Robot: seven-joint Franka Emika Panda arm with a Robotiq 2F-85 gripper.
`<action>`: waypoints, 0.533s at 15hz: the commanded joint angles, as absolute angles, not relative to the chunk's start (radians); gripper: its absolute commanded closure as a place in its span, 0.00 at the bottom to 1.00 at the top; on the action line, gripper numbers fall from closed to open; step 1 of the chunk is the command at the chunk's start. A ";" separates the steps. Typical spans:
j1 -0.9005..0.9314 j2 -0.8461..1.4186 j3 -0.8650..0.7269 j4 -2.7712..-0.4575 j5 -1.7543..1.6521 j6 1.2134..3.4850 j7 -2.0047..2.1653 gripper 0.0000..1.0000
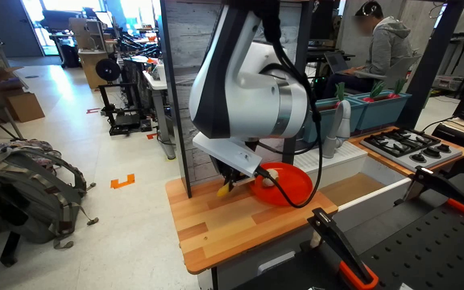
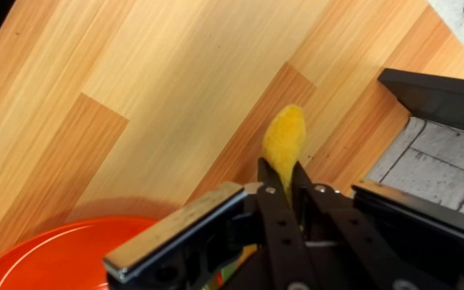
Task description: Move the carrot plush backward
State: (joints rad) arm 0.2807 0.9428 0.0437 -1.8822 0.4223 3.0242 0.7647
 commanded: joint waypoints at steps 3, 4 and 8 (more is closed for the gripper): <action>0.333 0.979 0.003 -1.837 0.407 3.007 0.787 0.77; 0.338 0.981 0.000 -1.833 0.406 3.003 0.787 0.77; 0.355 0.986 -0.018 -1.823 0.402 2.985 0.791 0.64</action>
